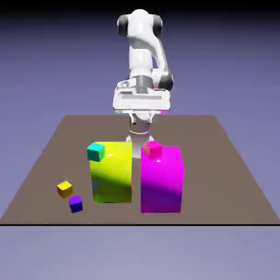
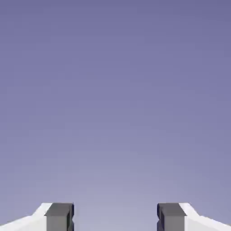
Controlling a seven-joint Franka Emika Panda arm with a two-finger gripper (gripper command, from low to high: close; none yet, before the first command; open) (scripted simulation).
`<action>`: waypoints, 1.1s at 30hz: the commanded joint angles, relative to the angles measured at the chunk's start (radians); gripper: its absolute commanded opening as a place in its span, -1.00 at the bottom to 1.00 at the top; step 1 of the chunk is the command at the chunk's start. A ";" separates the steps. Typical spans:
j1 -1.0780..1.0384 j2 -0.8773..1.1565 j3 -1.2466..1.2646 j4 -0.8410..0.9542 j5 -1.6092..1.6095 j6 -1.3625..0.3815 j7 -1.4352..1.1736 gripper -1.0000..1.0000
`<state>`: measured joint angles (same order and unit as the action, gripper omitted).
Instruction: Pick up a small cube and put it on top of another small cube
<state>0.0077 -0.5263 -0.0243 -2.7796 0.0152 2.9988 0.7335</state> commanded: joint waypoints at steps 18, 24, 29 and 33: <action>-0.065 0.652 -0.362 0.454 0.228 -0.570 -0.112 0.00; -0.086 0.870 -0.483 0.606 0.304 -0.760 -0.150 0.00; -0.104 1.051 -0.583 0.732 0.367 -0.918 -0.181 0.00; -0.115 1.161 -0.644 0.808 0.405 -1.014 -0.200 0.00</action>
<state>-0.1074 0.6343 -0.6684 -1.9712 0.4206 1.9850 0.5335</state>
